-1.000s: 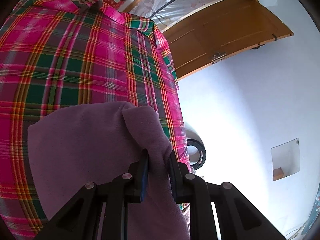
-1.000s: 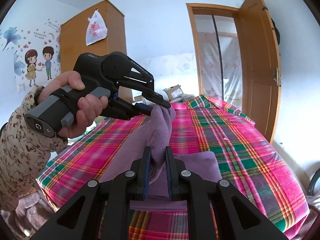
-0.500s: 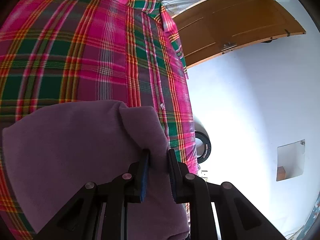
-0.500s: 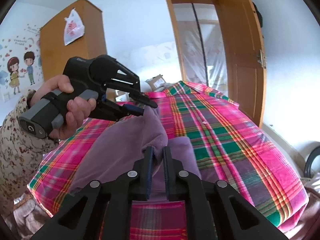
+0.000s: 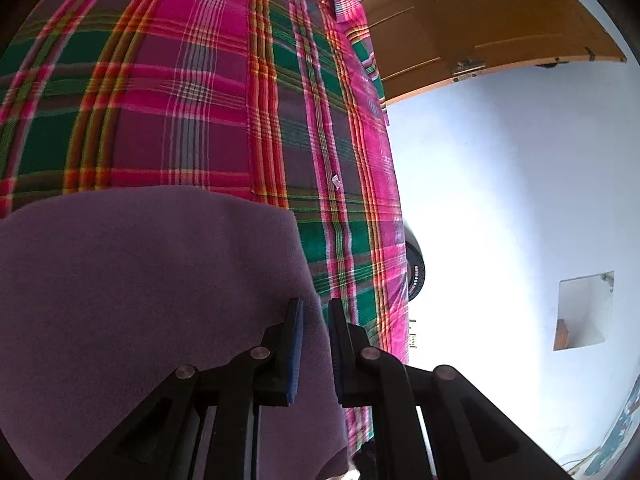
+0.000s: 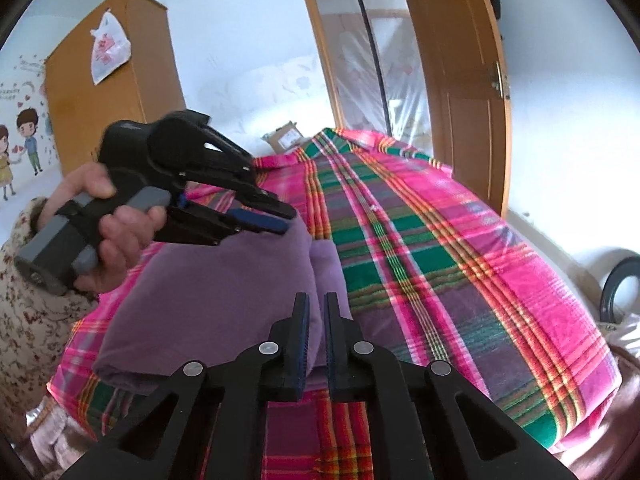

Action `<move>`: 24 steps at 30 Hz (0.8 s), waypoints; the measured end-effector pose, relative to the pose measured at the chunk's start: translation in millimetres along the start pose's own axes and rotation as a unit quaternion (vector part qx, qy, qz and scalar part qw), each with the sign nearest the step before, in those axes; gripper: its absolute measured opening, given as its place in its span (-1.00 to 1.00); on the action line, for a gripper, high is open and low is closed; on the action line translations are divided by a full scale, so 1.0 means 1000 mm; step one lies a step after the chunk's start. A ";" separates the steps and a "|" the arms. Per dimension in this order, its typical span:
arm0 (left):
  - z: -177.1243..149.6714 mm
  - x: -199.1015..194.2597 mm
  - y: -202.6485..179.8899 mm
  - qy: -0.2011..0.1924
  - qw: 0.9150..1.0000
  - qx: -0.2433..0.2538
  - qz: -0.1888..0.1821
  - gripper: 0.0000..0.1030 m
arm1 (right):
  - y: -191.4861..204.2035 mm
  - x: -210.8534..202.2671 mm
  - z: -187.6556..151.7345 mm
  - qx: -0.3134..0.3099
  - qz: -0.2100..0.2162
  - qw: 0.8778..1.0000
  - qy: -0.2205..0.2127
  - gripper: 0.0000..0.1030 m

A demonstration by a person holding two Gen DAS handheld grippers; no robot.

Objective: Fold clothes
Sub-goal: 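Carry the pinched purple fleece edge over the stack with both grippers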

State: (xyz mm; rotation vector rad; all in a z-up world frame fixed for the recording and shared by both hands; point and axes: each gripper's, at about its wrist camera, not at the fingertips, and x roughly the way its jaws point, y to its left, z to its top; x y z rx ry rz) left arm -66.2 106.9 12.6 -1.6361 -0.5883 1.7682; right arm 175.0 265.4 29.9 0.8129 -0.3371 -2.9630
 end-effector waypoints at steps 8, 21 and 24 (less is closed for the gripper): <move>-0.021 -0.037 0.016 -0.026 0.999 0.020 0.012 -0.64 | -0.026 0.020 0.010 0.073 0.067 0.994 0.038 -0.50; -0.062 -0.102 0.071 -0.083 0.997 -0.009 0.004 -0.61 | -0.009 0.017 -0.010 -0.011 0.082 0.994 0.076 -0.61; -0.072 -0.112 0.083 -0.089 0.996 -0.021 -0.004 -0.60 | -0.009 0.018 -0.012 -0.017 0.082 0.993 0.085 -0.77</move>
